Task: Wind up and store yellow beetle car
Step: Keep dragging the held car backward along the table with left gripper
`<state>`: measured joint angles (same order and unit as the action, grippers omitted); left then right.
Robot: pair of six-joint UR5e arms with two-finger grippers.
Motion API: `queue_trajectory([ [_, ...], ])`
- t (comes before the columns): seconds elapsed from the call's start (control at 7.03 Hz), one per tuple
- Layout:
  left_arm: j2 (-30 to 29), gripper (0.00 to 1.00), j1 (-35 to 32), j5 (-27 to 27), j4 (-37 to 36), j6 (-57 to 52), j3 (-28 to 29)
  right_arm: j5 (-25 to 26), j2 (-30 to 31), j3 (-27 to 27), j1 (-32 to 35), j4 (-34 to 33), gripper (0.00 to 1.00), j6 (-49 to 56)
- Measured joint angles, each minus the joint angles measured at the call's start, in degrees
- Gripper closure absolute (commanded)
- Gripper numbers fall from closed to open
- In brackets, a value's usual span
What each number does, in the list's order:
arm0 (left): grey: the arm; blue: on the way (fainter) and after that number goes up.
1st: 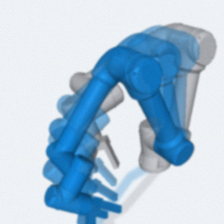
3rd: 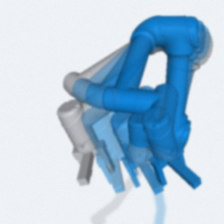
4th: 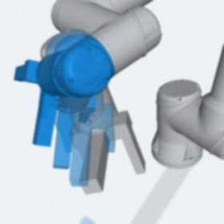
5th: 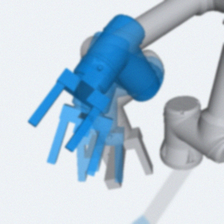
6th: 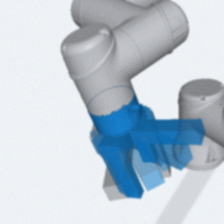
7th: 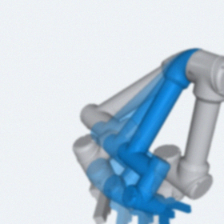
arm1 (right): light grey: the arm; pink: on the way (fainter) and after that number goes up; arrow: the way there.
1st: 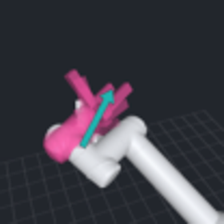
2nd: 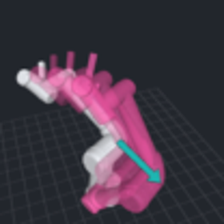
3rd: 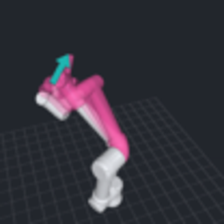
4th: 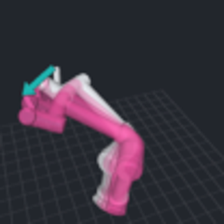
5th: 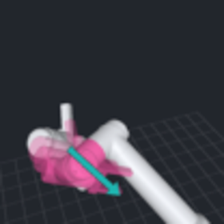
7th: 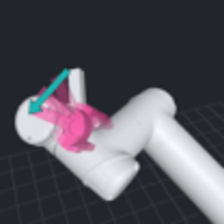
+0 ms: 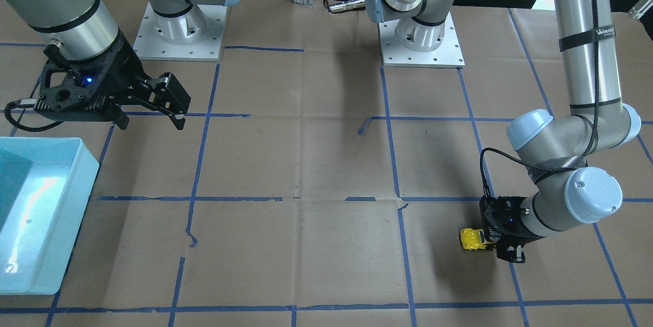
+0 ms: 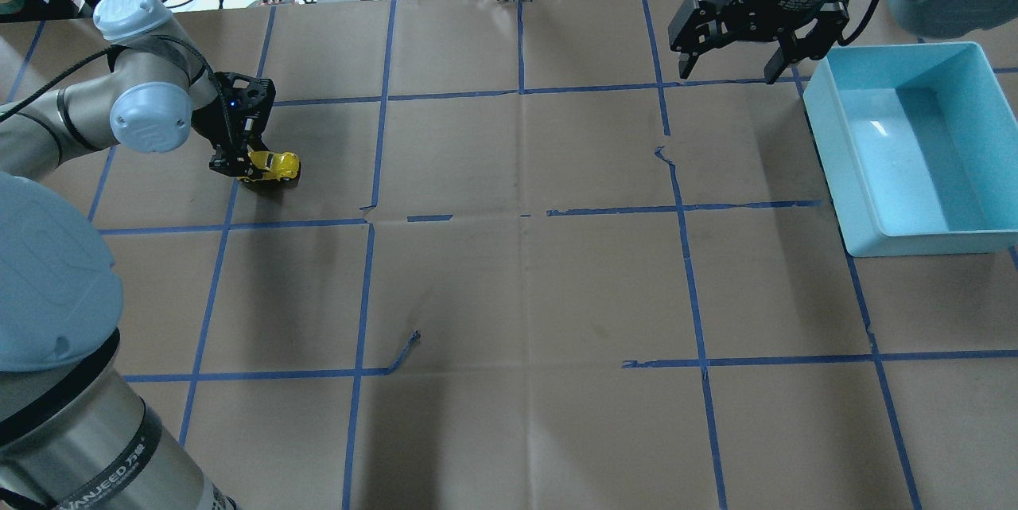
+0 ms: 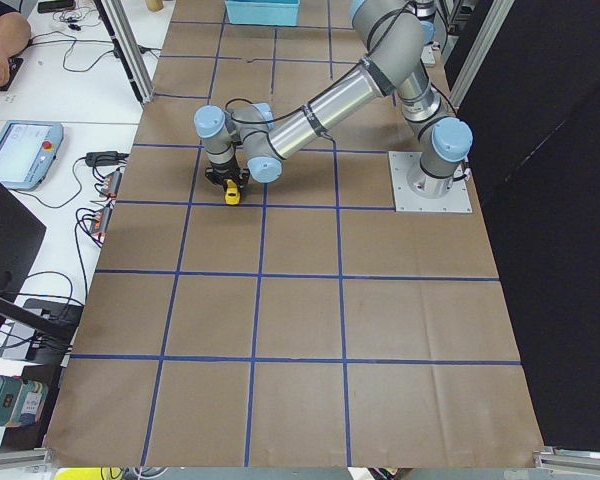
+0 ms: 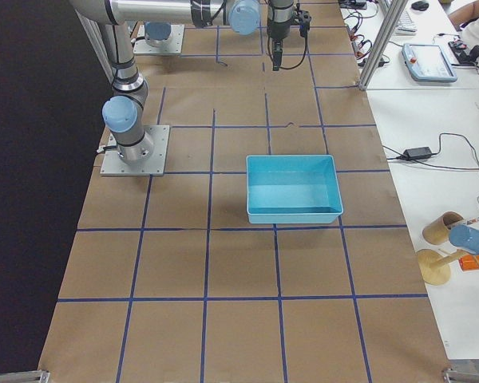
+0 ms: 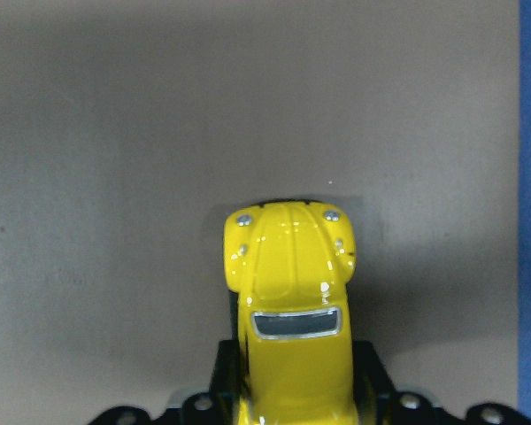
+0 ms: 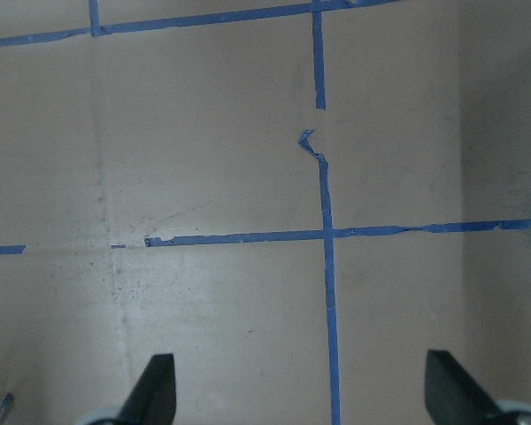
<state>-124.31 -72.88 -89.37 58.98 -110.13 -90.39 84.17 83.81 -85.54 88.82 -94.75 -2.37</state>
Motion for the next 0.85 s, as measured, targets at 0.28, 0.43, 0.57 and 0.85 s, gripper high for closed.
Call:
queue_trajectory([
  [0.28, -0.33, 0.92, 0.02, -0.24, 0.06, 0.06, 0.5, -0.07, 0.03, -0.03, 0.03, 0.01, 0.0, 0.0],
  [0.43, -0.42, 0.92, 0.04, -0.26, 0.06, 0.08, 0.56, -0.11, 0.03, -0.05, 0.03, 0.06, 0.0, 0.0],
  [0.57, -0.43, 0.92, 0.39, -0.2, 0.03, 0.06, 0.53, -0.14, 0.03, -0.06, 0.03, 0.08, 0.0, 0.0],
  [0.85, -0.15, 0.92, 1.76, -0.1, 0.07, -1.12, 0.07, -0.15, 0.0, -0.05, 0.04, 0.09, 0.0, 0.0],
])
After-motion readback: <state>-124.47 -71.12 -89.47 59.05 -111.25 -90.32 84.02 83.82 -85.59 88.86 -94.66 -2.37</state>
